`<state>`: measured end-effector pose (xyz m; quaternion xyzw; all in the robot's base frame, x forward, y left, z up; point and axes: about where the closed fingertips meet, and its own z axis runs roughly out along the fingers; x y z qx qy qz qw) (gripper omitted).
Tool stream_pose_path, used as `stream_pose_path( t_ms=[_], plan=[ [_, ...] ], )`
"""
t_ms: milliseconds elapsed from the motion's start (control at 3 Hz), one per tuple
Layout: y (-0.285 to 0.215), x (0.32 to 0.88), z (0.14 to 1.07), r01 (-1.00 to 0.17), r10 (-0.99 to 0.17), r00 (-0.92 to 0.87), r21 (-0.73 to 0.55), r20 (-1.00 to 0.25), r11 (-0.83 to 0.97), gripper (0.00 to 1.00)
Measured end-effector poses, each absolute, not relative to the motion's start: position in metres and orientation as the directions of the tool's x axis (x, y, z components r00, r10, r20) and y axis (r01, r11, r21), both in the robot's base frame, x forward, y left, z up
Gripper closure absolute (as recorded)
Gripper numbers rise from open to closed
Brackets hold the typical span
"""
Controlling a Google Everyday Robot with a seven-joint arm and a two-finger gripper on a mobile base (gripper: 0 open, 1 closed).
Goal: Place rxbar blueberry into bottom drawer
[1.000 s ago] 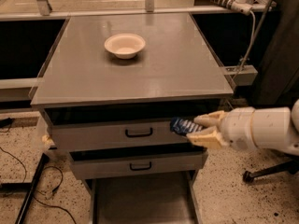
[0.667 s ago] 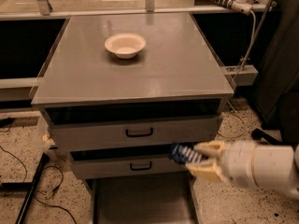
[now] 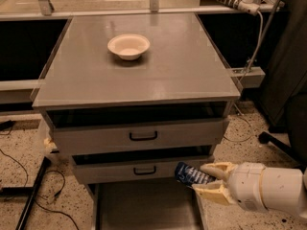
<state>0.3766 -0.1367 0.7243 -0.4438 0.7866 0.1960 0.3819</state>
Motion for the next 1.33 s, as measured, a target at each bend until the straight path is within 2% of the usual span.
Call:
stream_pose_path(
  t_ms=[333,1000,1333],
  plan=[
    [-0.121,0.373,0.703,-0.879,-0.578,-0.266,-0.053,-0.771,0.475,1.00],
    [-0.091,0.398,0.621,-0.960,-0.690,-0.015,-0.182,-0.724,0.212,1.00],
    [-0.102,0.416,0.586,-0.951,-0.703,0.008,-0.224,-0.711,0.215,1.00]
  ],
)
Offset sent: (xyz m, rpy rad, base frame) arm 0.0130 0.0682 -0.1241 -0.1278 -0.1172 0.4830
